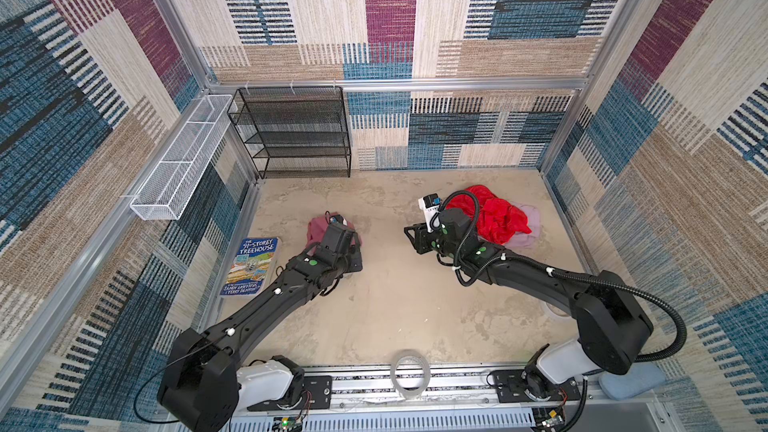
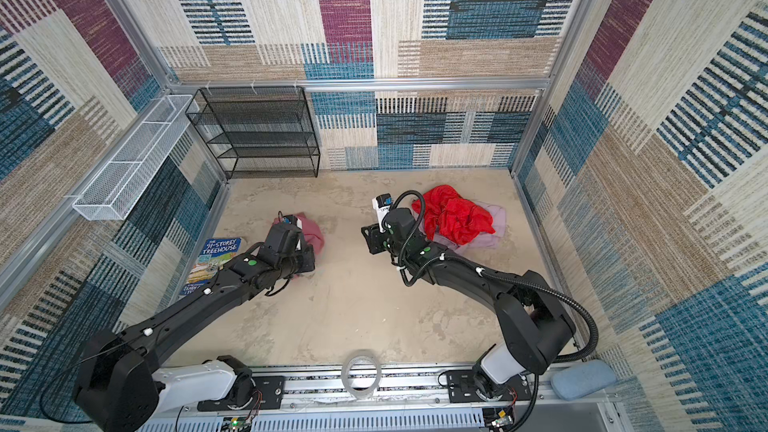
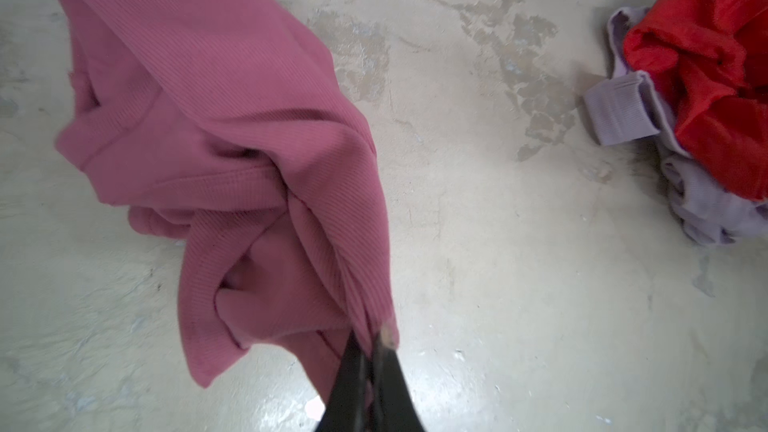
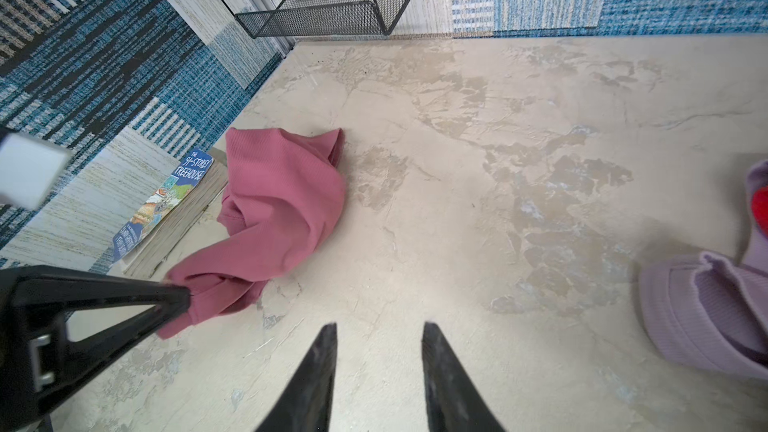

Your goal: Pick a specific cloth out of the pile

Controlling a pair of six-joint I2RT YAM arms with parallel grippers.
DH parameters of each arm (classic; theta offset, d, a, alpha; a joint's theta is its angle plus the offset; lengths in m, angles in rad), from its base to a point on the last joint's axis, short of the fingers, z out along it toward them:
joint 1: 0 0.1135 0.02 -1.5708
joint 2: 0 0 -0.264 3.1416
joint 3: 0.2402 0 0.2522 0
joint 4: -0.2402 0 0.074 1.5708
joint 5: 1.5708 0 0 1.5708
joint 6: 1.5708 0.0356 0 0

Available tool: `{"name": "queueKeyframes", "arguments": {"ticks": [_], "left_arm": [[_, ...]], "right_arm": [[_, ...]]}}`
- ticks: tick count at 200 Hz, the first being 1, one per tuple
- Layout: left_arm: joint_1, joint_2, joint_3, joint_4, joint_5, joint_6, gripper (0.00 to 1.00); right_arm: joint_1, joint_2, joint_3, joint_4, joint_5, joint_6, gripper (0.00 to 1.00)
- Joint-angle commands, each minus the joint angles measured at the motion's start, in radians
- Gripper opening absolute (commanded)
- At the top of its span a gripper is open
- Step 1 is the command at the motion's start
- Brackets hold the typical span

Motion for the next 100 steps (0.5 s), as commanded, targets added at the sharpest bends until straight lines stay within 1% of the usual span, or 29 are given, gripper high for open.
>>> {"name": "queueKeyframes", "arguments": {"ticks": [1,26,51,78,100], "left_arm": [[-0.004,-0.056,0.023,-0.09,-0.05,-0.009,0.0],[-0.006,-0.117,0.05,-0.132,-0.057,-0.007,0.0],[-0.004,-0.133,0.093,-0.177,-0.072,0.013,0.0],[-0.005,-0.137,0.14,-0.211,-0.124,0.054,0.0],[-0.003,-0.139,0.159,-0.205,-0.178,0.092,0.0]], "right_arm": [[0.001,-0.001,0.014,0.03,-0.023,0.011,0.37],[0.001,0.013,0.026,0.028,-0.035,0.01,0.37],[0.001,0.026,0.04,0.031,-0.048,0.011,0.37],[0.001,0.024,0.031,0.049,-0.061,0.024,0.37],[0.0,0.024,0.019,0.063,-0.061,0.036,0.37]]}}
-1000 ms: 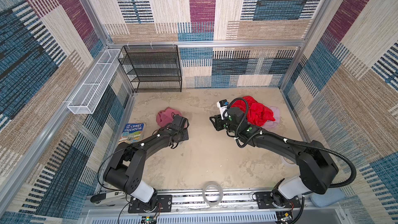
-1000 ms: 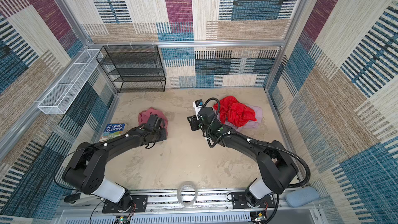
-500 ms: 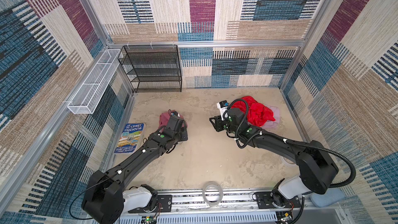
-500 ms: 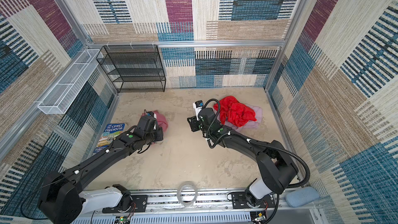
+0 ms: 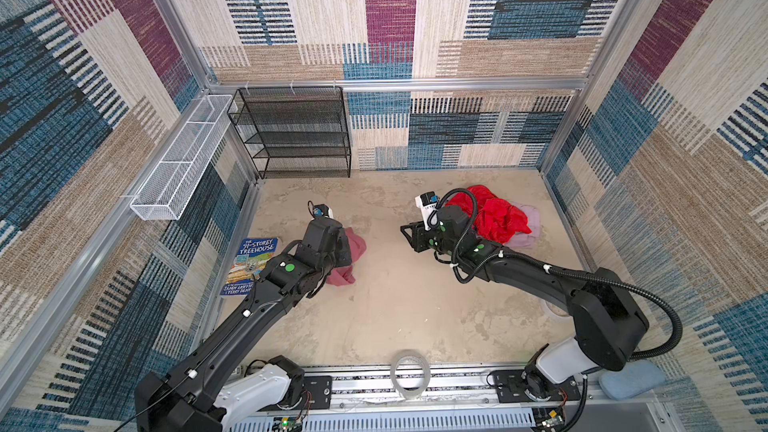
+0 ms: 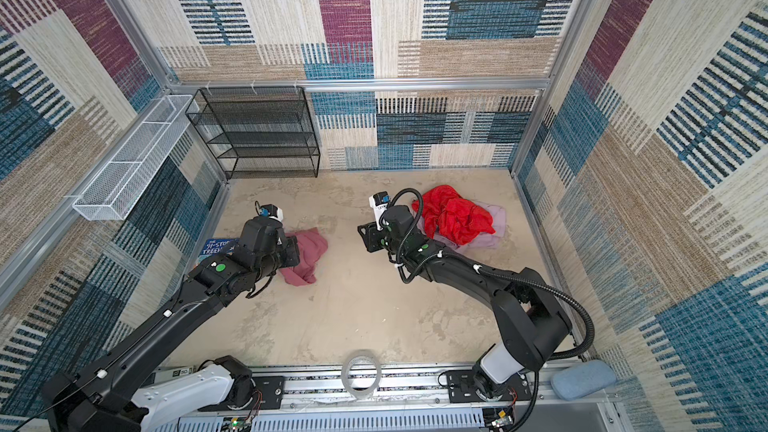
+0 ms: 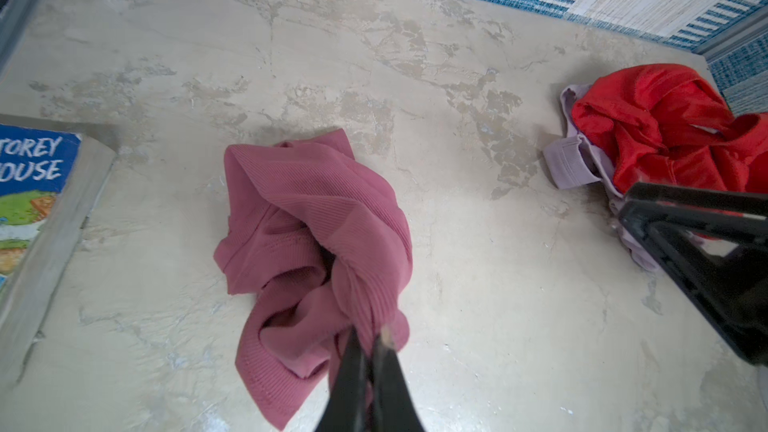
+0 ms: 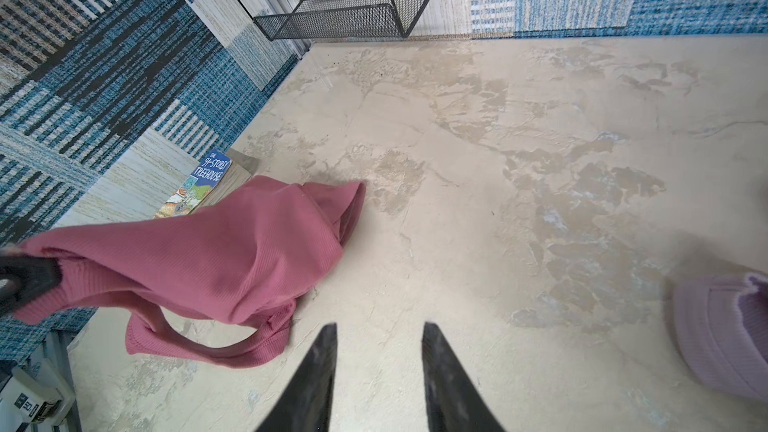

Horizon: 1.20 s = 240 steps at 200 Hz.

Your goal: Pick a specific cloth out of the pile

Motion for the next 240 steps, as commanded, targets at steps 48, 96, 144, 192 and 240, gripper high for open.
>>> {"name": "queueKeyframes", "arguments": {"ticks": [48,96,144,192,240], "left_arm": [[0.042,0.03,0.047,0.034,-0.145,0.122,0.0],[0.177,0.068,0.049,0.105,-0.011,0.123,0.0],[0.325,0.142,0.059,0.164,0.117,0.119,0.0],[0.425,0.303,0.111,0.225,0.211,0.091,0.0],[0.461,0.502,0.172,0.301,0.296,0.062,0.0]], "right_arm": [[0.001,-0.02,-0.027,0.053,-0.028,0.037,0.37],[0.0,-0.041,-0.02,0.042,-0.022,0.024,0.38],[0.001,-0.049,-0.022,0.039,-0.025,0.025,0.37],[0.001,-0.046,-0.02,0.037,-0.018,0.015,0.38],[0.001,-0.035,-0.01,0.027,-0.022,0.007,0.38]]}}
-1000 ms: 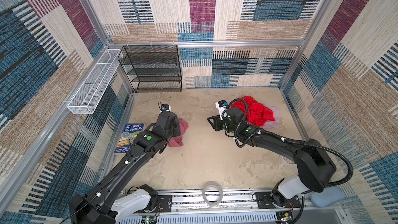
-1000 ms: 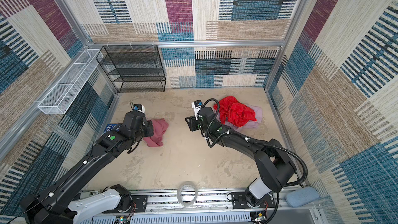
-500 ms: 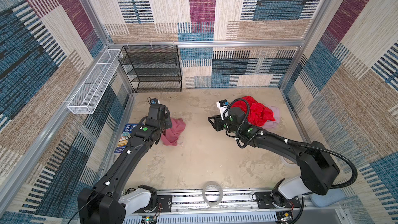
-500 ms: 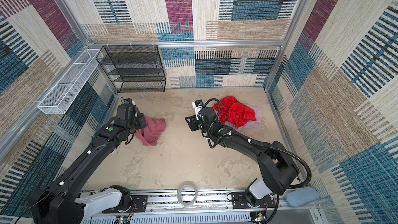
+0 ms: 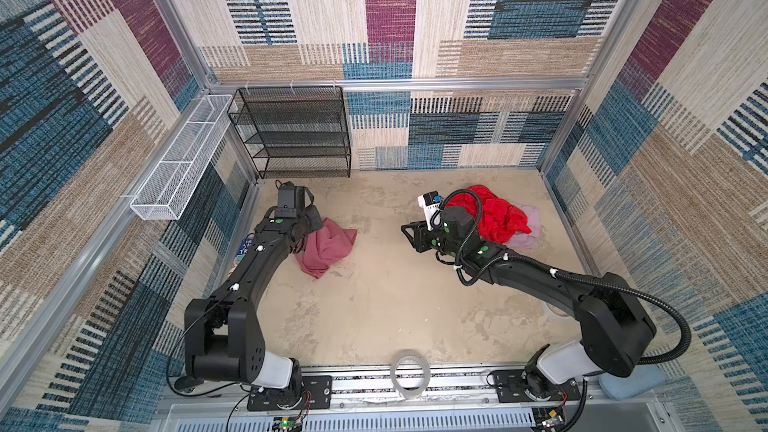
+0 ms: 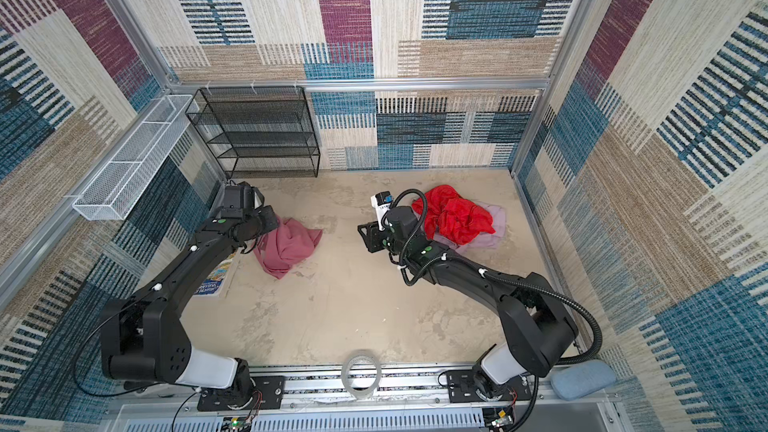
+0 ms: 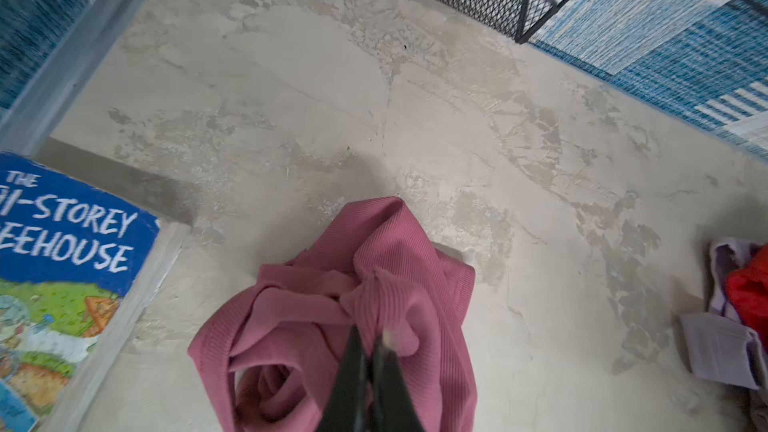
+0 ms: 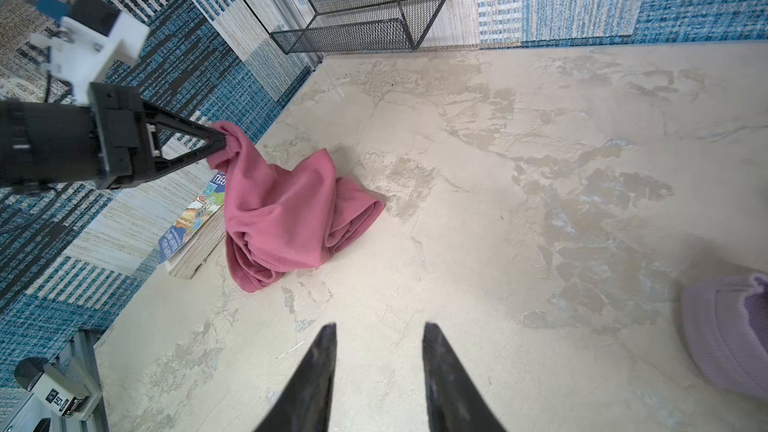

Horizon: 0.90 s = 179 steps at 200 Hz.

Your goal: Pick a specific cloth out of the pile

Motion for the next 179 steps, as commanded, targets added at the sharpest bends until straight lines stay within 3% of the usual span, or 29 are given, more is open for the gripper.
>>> {"name": "queueKeyframes", "arguments": {"ticks": [1,43,103,141,179], "left_arm": [[0.009,0.07,0.029,0.069,0.087,-0.028,0.0],[0.009,0.214,0.071,0.097,0.176,-0.057,0.0],[0.008,0.3,0.077,0.121,0.198,-0.072,0.0],[0.007,0.302,0.093,0.109,0.202,-0.068,0.15],[0.006,0.192,0.07,0.104,0.187,-0.07,0.31]], "right_arm": [[0.002,0.001,0.009,0.011,-0.005,-0.01,0.38],[0.001,-0.002,-0.005,0.005,0.011,-0.012,0.38],[0.002,0.0,-0.006,0.003,0.014,-0.019,0.38],[0.002,0.006,0.005,-0.005,0.011,-0.021,0.38],[0.002,-0.01,-0.008,0.001,0.016,-0.018,0.38]]}}
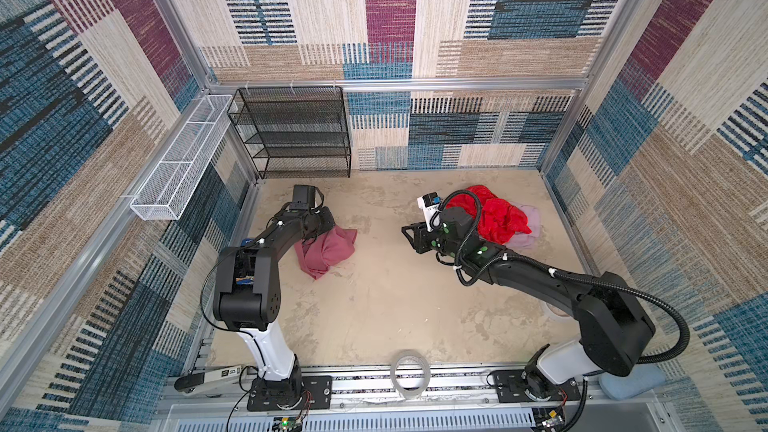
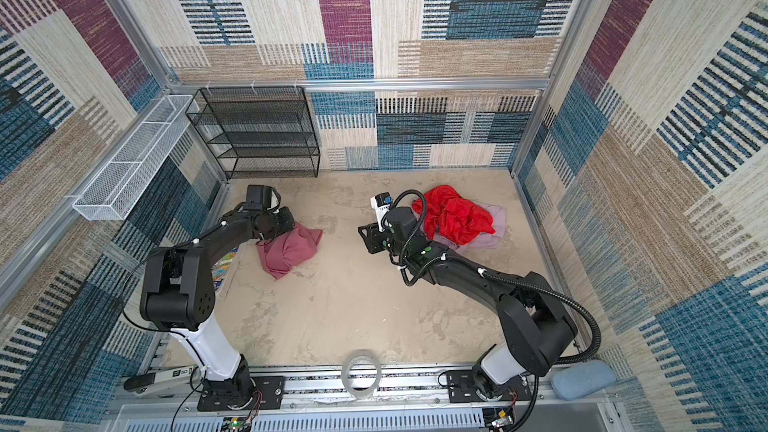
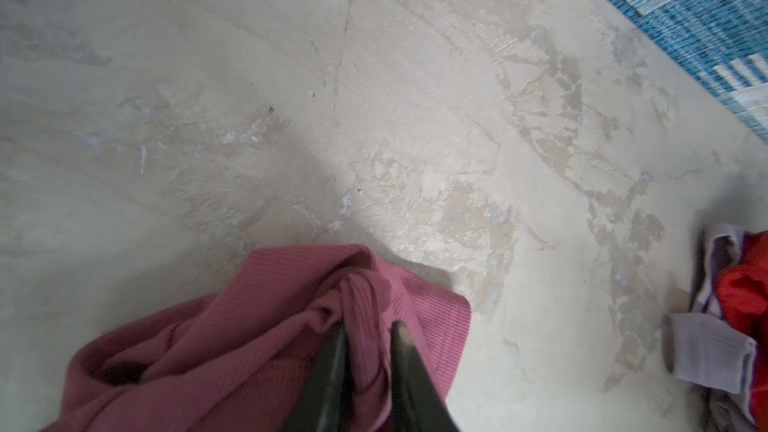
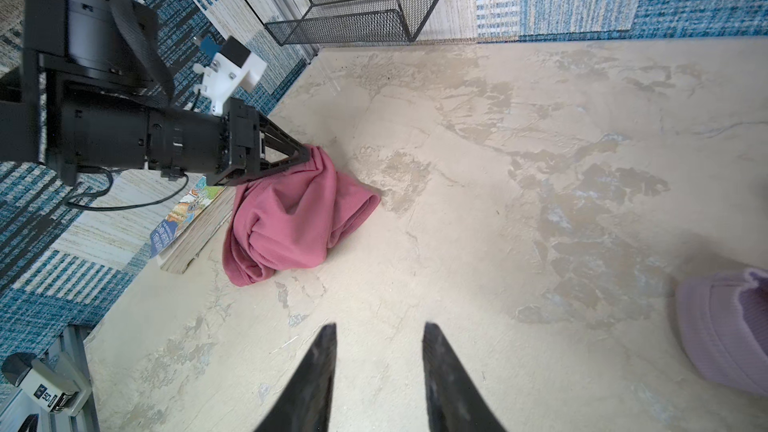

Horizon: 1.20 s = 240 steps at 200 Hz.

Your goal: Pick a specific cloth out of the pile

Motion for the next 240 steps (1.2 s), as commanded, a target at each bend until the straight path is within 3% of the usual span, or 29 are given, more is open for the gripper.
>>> {"name": "queueKeyframes", "arguments": {"ticks": [1,87,127,163,240], "left_arm": [[-0.001,-0.075,-0.014,0.008,-0.004,-0.006,0.31],[-0.019,-0.444,-0.22,-0.115,-0.096,0.053,0.35],[-0.133,-0.501,-0.215,-0.173,-0.153,0.049,0.35],[-0.253,-0.369,-0.101,-0.17,-0.184,0.056,0.36],[-0.261,0.041,0.22,-0.218,-0.136,0.114,0.36]], "right_arm": [[0.001,-0.01,-0.002,0.01,0.014,-0.005,0.38],[0.001,0.017,-0.009,0.045,-0.009,-0.001,0.38],[0.001,0.041,0.013,0.058,-0.024,-0.008,0.38],[0.001,0.049,0.048,0.018,-0.026,-0.014,0.38],[-0.022,-0.042,-0.045,0.015,0.011,0.004,0.38]]}}
